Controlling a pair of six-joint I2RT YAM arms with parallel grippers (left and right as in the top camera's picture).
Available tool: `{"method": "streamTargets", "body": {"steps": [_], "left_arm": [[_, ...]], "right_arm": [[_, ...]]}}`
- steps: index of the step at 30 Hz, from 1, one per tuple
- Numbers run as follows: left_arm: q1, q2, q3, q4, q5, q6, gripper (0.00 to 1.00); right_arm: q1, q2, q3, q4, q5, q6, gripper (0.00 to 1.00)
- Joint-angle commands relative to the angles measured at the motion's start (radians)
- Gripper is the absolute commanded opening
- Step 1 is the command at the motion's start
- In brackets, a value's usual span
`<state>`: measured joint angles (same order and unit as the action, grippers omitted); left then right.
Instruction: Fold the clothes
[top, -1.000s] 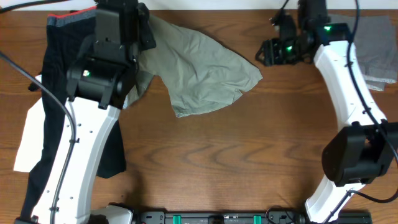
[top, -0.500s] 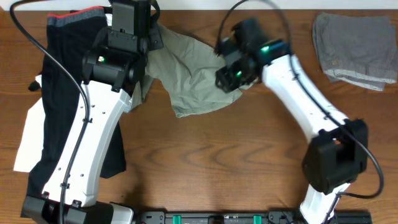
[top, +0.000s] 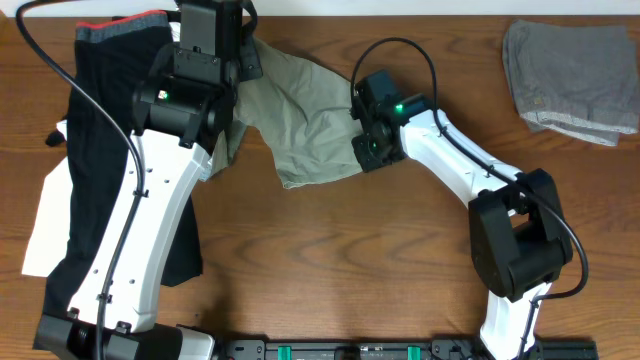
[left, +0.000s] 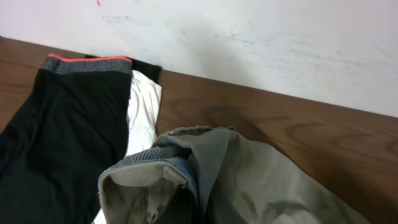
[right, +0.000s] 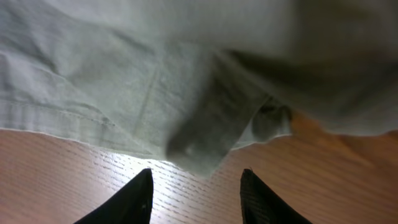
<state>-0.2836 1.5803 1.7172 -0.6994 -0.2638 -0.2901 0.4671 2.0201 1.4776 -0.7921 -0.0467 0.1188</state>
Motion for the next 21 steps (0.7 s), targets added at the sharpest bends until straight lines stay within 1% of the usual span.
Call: {"method": "streamTargets", "body": {"steps": [1, 10, 14, 21], "left_arm": [[-0.004, -0.007, 0.034, 0.004, 0.002, 0.009, 0.06], [-0.004, -0.007, 0.034, 0.004, 0.002, 0.009, 0.06], [-0.004, -0.007, 0.034, 0.004, 0.002, 0.009, 0.06], [-0.004, -0.007, 0.034, 0.004, 0.002, 0.009, 0.06]], "right_arm": [[0.002, 0.001, -0.028, 0.016, -0.010, 0.088, 0.40], [0.001, 0.039, -0.040, 0.073, -0.010, 0.158, 0.36], [0.002, 0.060, -0.041, 0.110, -0.011, 0.167, 0.35], [0.001, 0.087, -0.041, 0.113, -0.011, 0.185, 0.31]]}}
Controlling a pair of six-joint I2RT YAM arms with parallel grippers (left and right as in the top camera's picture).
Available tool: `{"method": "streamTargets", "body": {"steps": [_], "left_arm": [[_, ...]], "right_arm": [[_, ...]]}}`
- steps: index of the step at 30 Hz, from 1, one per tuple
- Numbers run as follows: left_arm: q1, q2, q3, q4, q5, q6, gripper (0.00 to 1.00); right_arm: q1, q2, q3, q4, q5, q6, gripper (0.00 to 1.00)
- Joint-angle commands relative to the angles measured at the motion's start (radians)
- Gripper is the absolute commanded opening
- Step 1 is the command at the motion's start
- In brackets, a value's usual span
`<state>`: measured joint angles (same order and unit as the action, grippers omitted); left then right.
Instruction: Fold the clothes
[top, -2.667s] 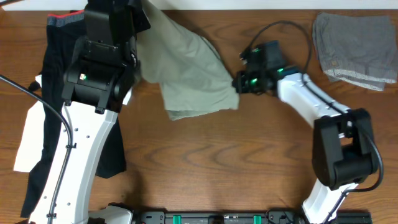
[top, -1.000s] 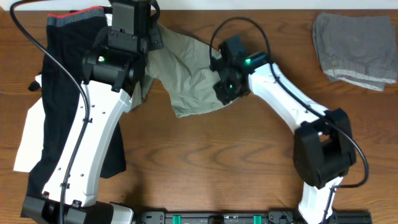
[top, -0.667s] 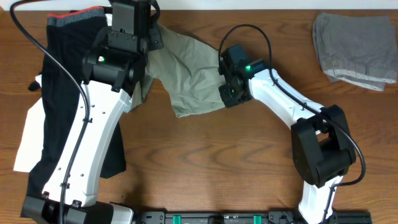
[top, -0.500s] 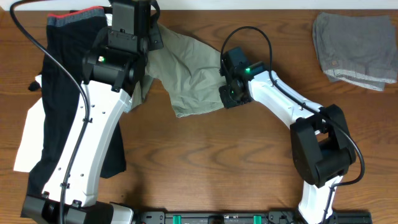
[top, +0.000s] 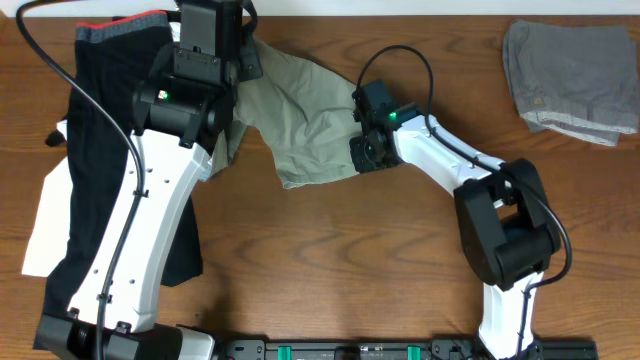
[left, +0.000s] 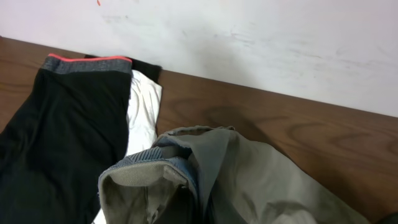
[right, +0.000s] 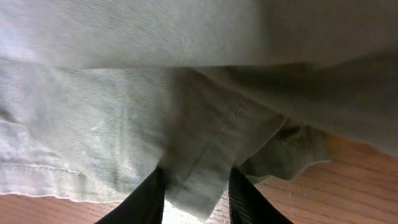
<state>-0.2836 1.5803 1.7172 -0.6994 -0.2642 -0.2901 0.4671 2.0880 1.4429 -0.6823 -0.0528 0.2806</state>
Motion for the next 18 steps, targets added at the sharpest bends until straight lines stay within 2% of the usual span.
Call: {"method": "streamTargets", "body": {"steps": [1, 5, 9, 10, 18], "left_arm": [[-0.004, -0.007, 0.034, 0.004, 0.002, 0.009, 0.06], [-0.004, -0.007, 0.034, 0.004, 0.002, 0.009, 0.06], [-0.004, -0.007, 0.034, 0.004, 0.002, 0.009, 0.06], [-0.004, -0.007, 0.034, 0.004, 0.002, 0.009, 0.06], [-0.004, -0.007, 0.034, 0.004, 0.002, 0.009, 0.06]], "right_arm": [[0.001, 0.020, -0.006, 0.003, -0.004, 0.026, 0.31], [0.001, 0.020, -0.006, 0.012, -0.006, 0.031, 0.21], [0.001, 0.020, -0.006, 0.020, -0.008, 0.041, 0.03], [0.001, 0.020, -0.006, 0.020, -0.009, 0.041, 0.01], [-0.007, 0.020, -0.005, 0.014, -0.020, 0.057, 0.01]]}}
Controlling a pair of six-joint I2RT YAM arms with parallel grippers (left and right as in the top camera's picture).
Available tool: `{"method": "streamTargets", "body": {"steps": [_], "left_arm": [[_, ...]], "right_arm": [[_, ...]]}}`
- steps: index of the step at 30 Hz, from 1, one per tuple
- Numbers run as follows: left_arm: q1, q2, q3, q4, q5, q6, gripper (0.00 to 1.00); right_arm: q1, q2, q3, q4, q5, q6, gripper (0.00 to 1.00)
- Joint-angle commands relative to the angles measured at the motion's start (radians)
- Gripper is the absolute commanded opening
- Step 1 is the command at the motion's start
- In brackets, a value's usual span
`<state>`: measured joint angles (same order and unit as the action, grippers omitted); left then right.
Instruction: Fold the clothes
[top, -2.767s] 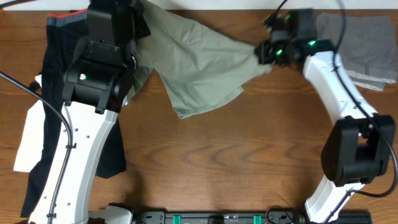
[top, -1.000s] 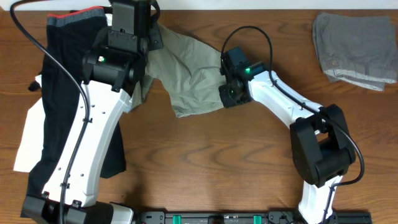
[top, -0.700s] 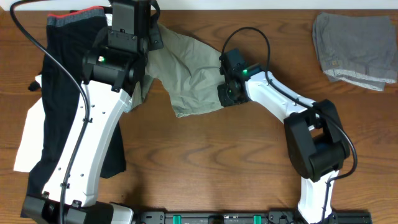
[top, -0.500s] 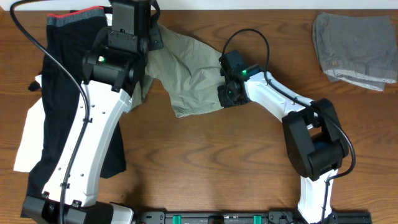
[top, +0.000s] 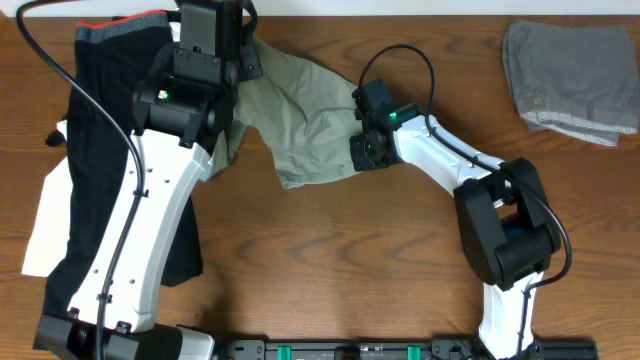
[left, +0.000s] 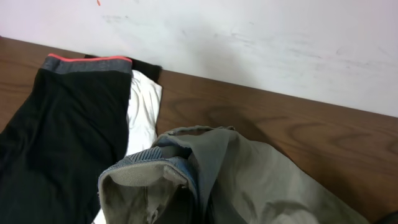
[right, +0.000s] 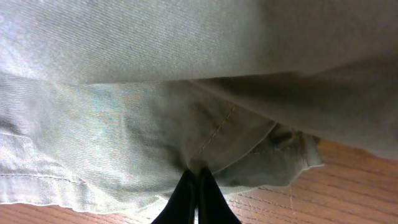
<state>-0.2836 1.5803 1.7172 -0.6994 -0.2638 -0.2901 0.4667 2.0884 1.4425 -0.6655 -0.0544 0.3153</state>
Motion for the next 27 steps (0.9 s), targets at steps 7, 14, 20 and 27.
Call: {"method": "streamTargets", "body": {"steps": [7, 14, 20, 27], "left_arm": [[-0.004, -0.007, 0.033, 0.004, 0.002, 0.009, 0.06], [-0.004, -0.007, 0.033, 0.004, 0.002, 0.009, 0.06], [-0.004, -0.007, 0.033, 0.004, 0.002, 0.009, 0.06], [-0.004, -0.007, 0.033, 0.003, 0.002, 0.009, 0.06]], "right_arm": [[-0.022, 0.019, -0.005, -0.021, -0.032, 0.067, 0.34], [-0.015, 0.019, -0.005, 0.000, -0.033, 0.082, 0.35], [-0.011, 0.020, -0.005, 0.008, -0.040, 0.080, 0.33], [-0.009, 0.028, -0.005, 0.012, -0.048, 0.080, 0.33]]}}
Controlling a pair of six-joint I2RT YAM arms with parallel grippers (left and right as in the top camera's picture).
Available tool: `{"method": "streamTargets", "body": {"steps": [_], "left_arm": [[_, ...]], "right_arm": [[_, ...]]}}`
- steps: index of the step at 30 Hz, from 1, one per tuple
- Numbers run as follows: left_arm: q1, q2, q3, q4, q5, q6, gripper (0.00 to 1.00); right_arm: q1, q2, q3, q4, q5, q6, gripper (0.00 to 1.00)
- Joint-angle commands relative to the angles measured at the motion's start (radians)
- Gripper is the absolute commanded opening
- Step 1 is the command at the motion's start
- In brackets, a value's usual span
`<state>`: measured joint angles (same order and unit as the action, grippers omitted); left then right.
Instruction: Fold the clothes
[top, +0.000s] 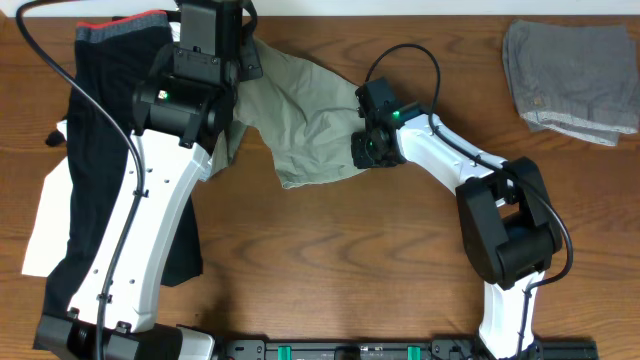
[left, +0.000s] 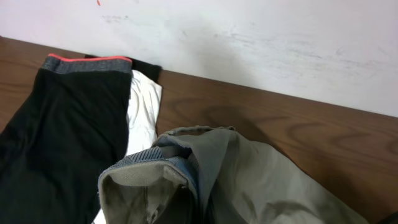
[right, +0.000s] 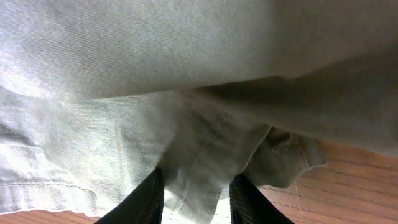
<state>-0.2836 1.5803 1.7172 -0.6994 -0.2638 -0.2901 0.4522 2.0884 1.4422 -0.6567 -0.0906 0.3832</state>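
Note:
A crumpled olive-green garment (top: 300, 110) lies on the wooden table between my two arms. My left gripper (top: 232, 62) holds its upper left end bunched up. In the left wrist view that bunch (left: 168, 180) fills the bottom and hides the fingers. My right gripper (top: 362, 150) is at the garment's lower right edge. In the right wrist view it (right: 196, 199) stands open, and a seamed fold of the cloth (right: 205, 155) hangs between the two black fingers (right: 152, 196).
A black garment (top: 100, 120) with a grey and red waistband lies at the left on top of a white garment (top: 45, 220). A folded grey garment (top: 570, 75) sits at the far right. A white wall (left: 249, 37) borders the table's far edge.
My right gripper was shut on the fold of the olive garment and is now open, with the fold still between its fingers. The left arm and the garment have not visibly moved.
My right gripper first stood open over bare wood just short of the garment's edge. Then its fingers were narrowed around a seamed fold, then shut on it. Now they are apart again. My left gripper kept the garment's other end bunched throughout.

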Motion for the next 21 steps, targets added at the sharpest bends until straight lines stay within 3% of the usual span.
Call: {"method": "streamTargets", "body": {"steps": [1, 3, 12, 21], "left_arm": [[-0.004, -0.007, 0.033, 0.003, 0.002, 0.009, 0.06], [-0.004, -0.007, 0.032, 0.003, 0.002, 0.009, 0.06], [-0.004, -0.005, 0.016, 0.004, 0.002, 0.009, 0.06], [-0.001, -0.018, 0.017, 0.032, -0.044, 0.046, 0.06]], "right_arm": [[0.005, 0.028, -0.005, 0.005, -0.013, 0.012, 0.33], [0.005, 0.028, -0.005, 0.007, -0.015, 0.012, 0.31], [0.005, 0.028, -0.005, 0.014, -0.022, -0.003, 0.01], [-0.068, -0.026, 0.063, -0.072, -0.079, -0.042, 0.01]]}}
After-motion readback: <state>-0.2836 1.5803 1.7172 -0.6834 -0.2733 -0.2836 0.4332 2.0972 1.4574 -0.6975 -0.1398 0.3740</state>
